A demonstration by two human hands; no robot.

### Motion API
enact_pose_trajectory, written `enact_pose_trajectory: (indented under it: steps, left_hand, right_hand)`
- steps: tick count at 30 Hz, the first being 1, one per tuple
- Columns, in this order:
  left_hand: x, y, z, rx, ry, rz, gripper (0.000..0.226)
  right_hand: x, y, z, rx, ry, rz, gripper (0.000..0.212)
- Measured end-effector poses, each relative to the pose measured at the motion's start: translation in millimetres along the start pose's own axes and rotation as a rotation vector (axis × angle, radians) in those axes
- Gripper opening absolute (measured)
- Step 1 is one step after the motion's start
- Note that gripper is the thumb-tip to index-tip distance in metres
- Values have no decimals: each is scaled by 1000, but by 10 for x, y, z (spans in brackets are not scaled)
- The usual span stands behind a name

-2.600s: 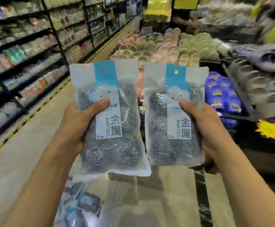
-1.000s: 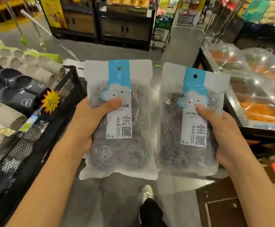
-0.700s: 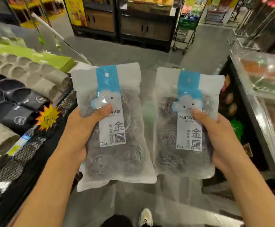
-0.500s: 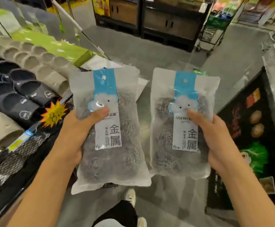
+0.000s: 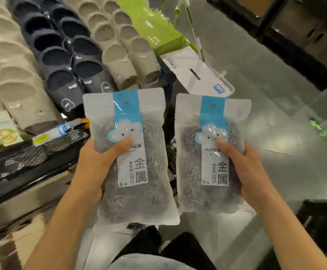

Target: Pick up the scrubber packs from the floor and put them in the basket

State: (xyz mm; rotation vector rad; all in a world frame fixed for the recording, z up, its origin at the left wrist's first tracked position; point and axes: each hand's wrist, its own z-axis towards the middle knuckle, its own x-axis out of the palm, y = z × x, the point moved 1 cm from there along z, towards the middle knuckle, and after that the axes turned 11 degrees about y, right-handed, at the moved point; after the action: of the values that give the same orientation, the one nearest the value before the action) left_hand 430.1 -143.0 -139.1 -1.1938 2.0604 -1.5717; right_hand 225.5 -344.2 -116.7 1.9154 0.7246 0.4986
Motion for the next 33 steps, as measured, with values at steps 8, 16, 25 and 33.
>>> enact_pose_trajectory:
  steps: [8,16,25,33]
  left_hand:
    - [-217,926,492,-86,-322,-102,56]
    - [-296,2136,1113,-119,-508,-141,50]
    - [-730,3972,1818,-162,-502,-199,51]
    - [-1007,5076,2178,-157,-476,-264,50]
  right_hand:
    - [129,-523,1298,110,263,-158,22]
    - [133,-1681,2449,147,476,-266,11]
    - [135,-3391,3475,144,487,-325,37]
    - [221,-4641,4131,134,494,-342,37]
